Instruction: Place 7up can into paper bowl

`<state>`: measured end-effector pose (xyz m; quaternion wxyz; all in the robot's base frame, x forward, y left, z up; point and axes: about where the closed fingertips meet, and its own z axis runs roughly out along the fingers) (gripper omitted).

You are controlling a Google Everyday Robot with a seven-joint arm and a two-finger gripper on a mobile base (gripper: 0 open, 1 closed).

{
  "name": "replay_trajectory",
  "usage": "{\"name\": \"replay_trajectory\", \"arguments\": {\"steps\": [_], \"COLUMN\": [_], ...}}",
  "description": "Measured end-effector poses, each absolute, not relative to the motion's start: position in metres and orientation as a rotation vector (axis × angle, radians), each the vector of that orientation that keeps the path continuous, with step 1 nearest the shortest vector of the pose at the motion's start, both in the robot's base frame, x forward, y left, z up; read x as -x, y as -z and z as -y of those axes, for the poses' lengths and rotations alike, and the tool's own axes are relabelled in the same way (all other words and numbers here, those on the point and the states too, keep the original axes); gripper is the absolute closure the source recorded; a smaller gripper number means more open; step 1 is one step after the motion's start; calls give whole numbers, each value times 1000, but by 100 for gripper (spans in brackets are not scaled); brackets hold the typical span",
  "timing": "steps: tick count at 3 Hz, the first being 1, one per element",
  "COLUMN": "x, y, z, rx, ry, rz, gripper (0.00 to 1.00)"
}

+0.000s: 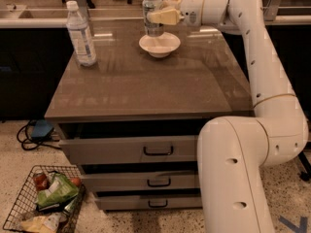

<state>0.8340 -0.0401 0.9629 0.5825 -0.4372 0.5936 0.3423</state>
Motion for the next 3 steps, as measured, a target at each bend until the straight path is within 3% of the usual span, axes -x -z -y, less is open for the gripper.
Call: {"name": "replay_trajectory", "arguments": {"steps": [3], "x": [-866], "y": [-923], "z": [72], "rx": [959], "ry": [-692], "rz": [-1477], "gripper": [100]}}
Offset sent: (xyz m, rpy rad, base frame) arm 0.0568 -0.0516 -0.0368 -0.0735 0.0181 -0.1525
